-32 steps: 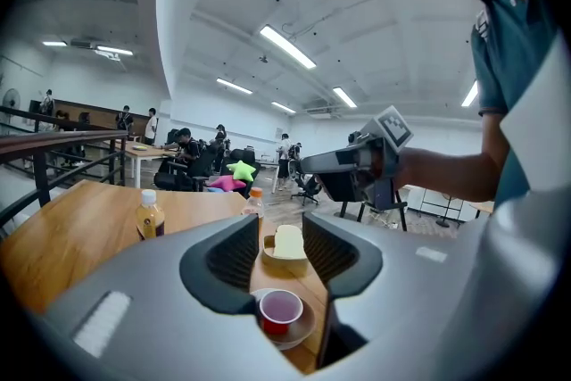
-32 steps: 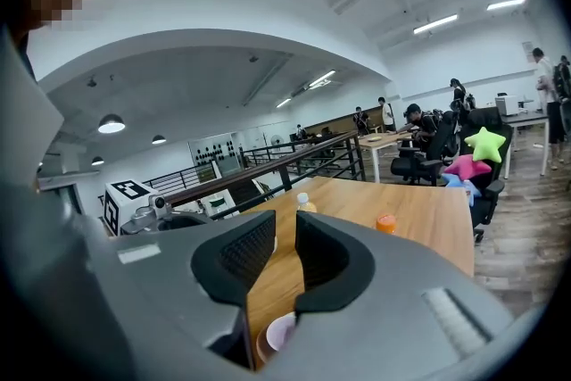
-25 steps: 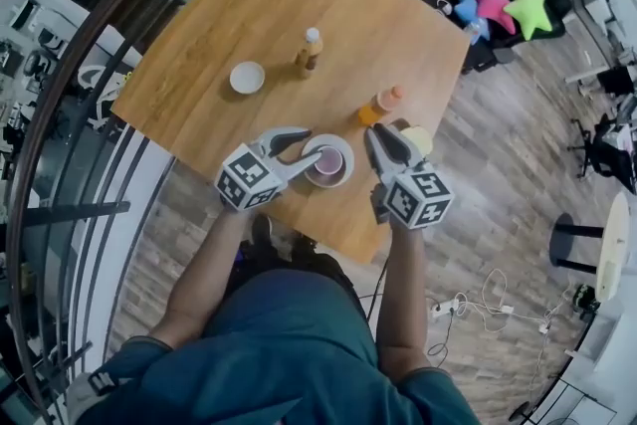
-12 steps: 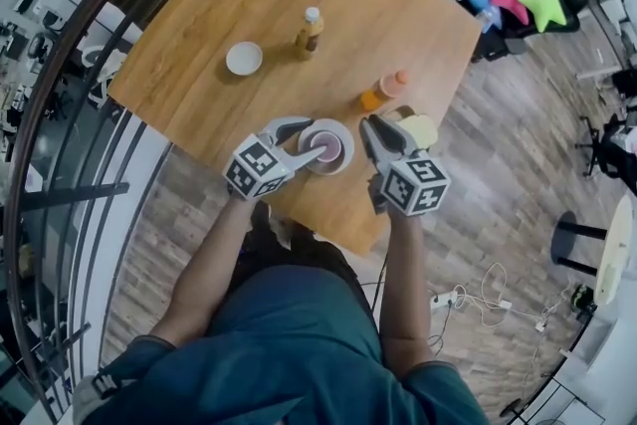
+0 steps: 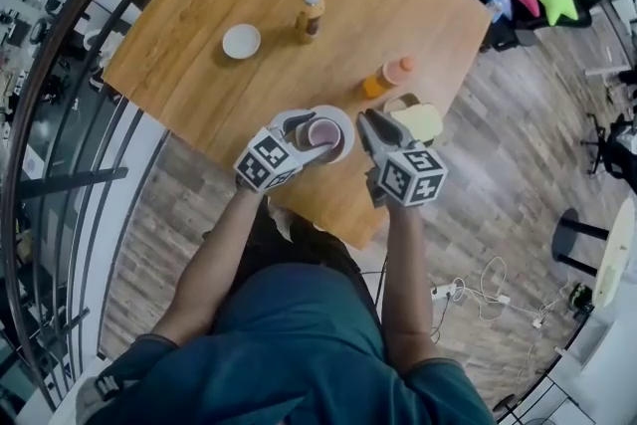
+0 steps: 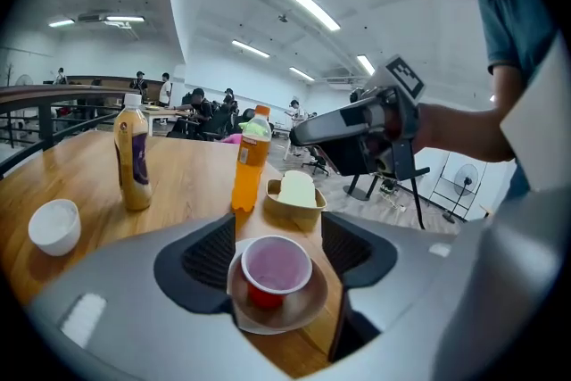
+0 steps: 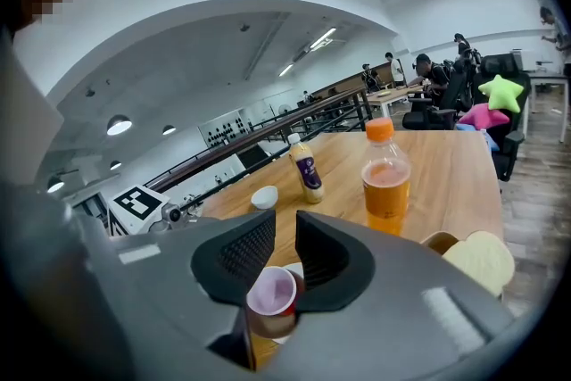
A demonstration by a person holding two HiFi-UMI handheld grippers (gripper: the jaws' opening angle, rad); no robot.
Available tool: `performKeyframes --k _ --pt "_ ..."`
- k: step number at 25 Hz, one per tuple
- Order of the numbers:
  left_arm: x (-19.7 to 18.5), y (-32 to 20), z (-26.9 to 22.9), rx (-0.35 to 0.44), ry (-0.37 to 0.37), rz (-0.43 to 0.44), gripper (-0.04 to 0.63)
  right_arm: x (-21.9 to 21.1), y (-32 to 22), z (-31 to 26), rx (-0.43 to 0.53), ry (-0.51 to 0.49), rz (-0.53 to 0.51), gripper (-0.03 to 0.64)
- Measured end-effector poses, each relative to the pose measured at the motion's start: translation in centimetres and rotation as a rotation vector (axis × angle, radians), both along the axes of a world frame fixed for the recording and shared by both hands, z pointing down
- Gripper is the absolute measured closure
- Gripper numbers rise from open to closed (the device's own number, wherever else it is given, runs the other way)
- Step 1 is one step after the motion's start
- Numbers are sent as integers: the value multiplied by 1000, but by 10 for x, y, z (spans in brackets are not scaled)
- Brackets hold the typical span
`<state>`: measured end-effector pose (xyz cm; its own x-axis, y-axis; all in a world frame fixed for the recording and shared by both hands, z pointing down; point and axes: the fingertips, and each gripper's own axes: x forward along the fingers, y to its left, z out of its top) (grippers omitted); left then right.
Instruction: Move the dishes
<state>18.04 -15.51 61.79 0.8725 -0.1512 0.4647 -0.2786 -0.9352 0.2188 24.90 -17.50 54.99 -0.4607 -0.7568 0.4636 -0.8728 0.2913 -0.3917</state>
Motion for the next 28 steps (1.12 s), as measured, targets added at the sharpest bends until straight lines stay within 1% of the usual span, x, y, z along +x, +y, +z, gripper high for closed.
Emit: performKeyframes --k 5,10,14,22,28 --pt "6 3 20 3 -36 -10 273 1 6 26 -48 -7 -10 561" --pt "11 6 41 3 -96 -13 209 2 11 52 -97 -8 -29 561" --pt "14 10 58 12 -132 -5 190 1 13 73 -132 0 -42 561" --pt "15 9 81 43 -202 0 196 -6 12 105 -201 -2 -79 561" --pt "14 9 83 46 -180 -3 233 -10 11 117 -228 -18 -91 561"
